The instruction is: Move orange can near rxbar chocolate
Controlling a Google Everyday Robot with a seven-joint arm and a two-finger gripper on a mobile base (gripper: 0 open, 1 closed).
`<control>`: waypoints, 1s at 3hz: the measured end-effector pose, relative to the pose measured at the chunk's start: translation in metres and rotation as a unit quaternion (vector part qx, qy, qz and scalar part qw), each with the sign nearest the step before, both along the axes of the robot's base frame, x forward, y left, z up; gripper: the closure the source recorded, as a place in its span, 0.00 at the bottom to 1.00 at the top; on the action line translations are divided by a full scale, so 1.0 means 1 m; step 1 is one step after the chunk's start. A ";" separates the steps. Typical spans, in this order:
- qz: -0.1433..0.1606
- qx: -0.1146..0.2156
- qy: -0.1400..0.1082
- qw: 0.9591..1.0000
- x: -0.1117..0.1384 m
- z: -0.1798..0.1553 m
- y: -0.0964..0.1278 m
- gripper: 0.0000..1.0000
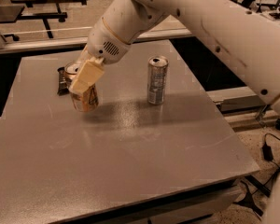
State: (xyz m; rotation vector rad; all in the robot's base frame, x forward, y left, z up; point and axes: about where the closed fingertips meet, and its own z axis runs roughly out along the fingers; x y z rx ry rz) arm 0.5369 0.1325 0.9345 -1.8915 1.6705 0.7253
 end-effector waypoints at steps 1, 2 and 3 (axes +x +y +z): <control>-0.016 -0.003 0.006 1.000 0.027 -0.008 0.012 1.00; -0.052 -0.008 0.004 0.999 0.059 -0.020 0.020 0.96; -0.087 0.000 -0.006 0.996 0.080 -0.027 0.019 0.66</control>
Offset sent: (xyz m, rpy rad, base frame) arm 0.0839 0.0257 -0.0281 -0.0271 0.0055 -0.1507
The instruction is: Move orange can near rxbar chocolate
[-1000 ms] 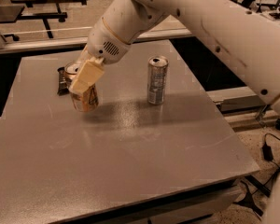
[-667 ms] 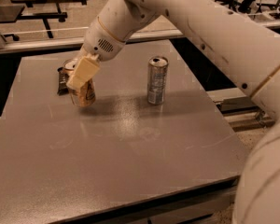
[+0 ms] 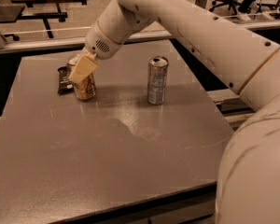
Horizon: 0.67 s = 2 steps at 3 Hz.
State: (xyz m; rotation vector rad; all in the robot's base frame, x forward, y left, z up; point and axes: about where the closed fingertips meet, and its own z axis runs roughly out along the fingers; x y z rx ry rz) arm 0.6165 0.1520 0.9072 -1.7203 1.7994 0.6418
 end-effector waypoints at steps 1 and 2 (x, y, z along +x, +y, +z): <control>-0.014 0.007 -0.008 1.000 0.008 -0.004 -0.004 0.43; -0.014 0.016 -0.006 1.000 0.013 -0.007 -0.005 0.21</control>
Offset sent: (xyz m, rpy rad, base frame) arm 0.0213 -0.0114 -0.0076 0.0588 -0.0116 -0.0333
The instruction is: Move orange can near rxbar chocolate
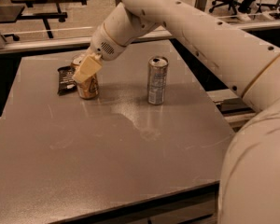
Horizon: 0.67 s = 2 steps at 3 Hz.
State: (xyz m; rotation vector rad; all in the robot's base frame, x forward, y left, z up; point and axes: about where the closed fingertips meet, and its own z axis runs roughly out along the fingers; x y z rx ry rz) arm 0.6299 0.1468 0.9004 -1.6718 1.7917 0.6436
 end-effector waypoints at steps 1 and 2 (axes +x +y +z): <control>0.002 0.001 0.002 1.000 0.000 -0.002 0.002 0.00; 0.002 0.001 0.002 1.000 0.000 -0.002 0.002 0.00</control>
Offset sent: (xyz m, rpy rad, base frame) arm -0.0001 0.0017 -0.0017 0.0016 0.0027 0.0037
